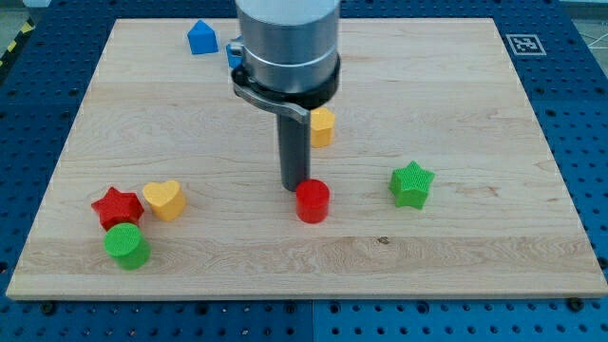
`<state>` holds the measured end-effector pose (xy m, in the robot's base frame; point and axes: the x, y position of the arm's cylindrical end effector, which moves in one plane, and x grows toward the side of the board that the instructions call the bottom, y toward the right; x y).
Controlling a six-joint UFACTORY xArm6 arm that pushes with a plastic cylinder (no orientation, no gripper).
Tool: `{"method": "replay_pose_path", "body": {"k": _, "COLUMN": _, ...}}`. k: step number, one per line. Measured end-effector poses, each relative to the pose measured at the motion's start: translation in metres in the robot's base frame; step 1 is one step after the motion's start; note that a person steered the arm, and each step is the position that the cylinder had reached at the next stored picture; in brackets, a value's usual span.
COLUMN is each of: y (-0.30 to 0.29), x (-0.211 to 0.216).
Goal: Push the red circle closer to green star
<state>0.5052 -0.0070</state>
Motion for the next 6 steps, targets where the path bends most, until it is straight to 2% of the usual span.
{"method": "replay_pose_path", "body": {"k": 1, "y": 0.006, "x": 0.002}}
{"method": "replay_pose_path", "body": {"k": 2, "y": -0.016, "x": 0.002}}
{"method": "replay_pose_path", "body": {"k": 3, "y": -0.025, "x": 0.017}}
{"method": "replay_pose_path", "body": {"k": 4, "y": -0.008, "x": 0.039}}
{"method": "replay_pose_path", "body": {"k": 5, "y": 0.061, "x": 0.058}}
{"method": "replay_pose_path", "body": {"k": 6, "y": 0.105, "x": 0.065}}
